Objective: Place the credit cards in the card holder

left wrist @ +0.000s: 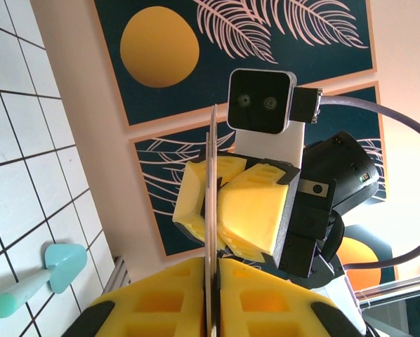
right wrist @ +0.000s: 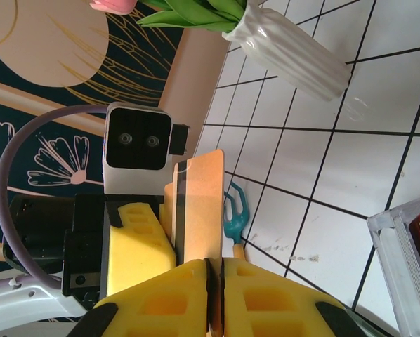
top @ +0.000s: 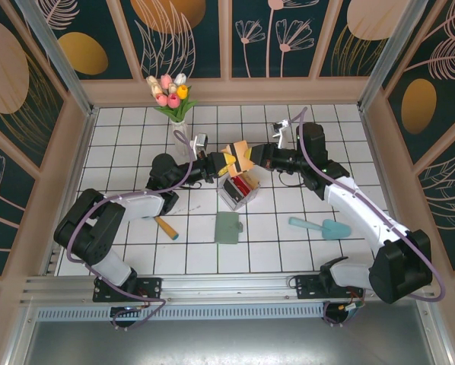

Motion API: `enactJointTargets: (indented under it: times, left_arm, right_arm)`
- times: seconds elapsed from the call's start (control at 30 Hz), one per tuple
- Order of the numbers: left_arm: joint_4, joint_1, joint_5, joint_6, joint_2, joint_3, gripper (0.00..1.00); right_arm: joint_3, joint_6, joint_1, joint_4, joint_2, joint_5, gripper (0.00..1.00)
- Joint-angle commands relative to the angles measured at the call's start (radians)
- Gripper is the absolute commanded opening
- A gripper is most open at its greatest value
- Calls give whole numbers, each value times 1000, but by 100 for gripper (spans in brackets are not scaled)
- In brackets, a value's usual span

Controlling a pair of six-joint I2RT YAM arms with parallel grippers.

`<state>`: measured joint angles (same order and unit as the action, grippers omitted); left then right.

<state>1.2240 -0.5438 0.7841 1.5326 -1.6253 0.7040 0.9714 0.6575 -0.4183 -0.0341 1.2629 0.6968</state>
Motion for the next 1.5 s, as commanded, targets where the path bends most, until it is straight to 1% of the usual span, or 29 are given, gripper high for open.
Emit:
enactJointTargets:
  times: [0.0,0.23,0.27,0.33,0.37,0.43,0.53,0.6,0.67,0.7,0.77,0.8,0.87,0.93,1.03,1.13,1.27,1.47]
  left_arm:
    - [118,5,10,9,7,0,14]
    - [123,6,10,12,9,-3,13]
    - [123,7,9,12,9,-3,13]
    - [117,10,-5,17,11,-9,11]
    - [116,14,-13,23,13,-15,10]
    - [104,22,-28,37,15,-28,8]
    - [53,39,-60,71,12,-57,2]
    - [50,52,-93,127,7,-92,0]
    - [78,62,-122,159,8,-127,0]
    - [71,65,-126,160,11,-135,0]
    - [20,68,-133,144,17,-143,0]
    - [-4,68,-136,131,22,-143,0]
    - [-49,68,-137,101,30,-139,0]
    - [-106,68,-140,63,42,-132,0]
    - [-218,68,-152,-17,74,-120,0]
    - [-292,68,-141,-72,88,-100,0]
    - [-289,68,-134,-82,96,-100,0]
    - [-298,69,-117,-100,91,-96,0]
  right_arm:
    - [-28,0,34,-52,-15,-93,12]
    - [-45,17,53,-44,-35,-95,11]
    - [-47,17,56,-44,-37,-94,10]
    - [-50,22,62,-50,-50,-126,9]
    - [-53,21,68,-47,-57,-136,8]
    - [-61,25,82,-21,-69,-117,8]
    - [-53,29,91,-16,-72,-98,7]
    - [-40,-4,89,-27,-69,-105,7]
    - [-19,-63,84,-78,-56,-170,6]
    - [-8,-92,81,-107,-45,-188,7]
    - [22,-156,76,-150,-3,-178,7]
    - [40,-185,62,-181,18,-213,6]
    - [83,-283,9,-252,75,-356,7]
    - [125,-371,-48,-311,145,-472,7]
    - [180,-489,-121,-364,259,-593,6]
    - [226,-515,-154,-387,344,-732,4]
    - [249,-571,-163,-376,396,-716,5]
    - [267,-625,-189,-386,433,-779,5]
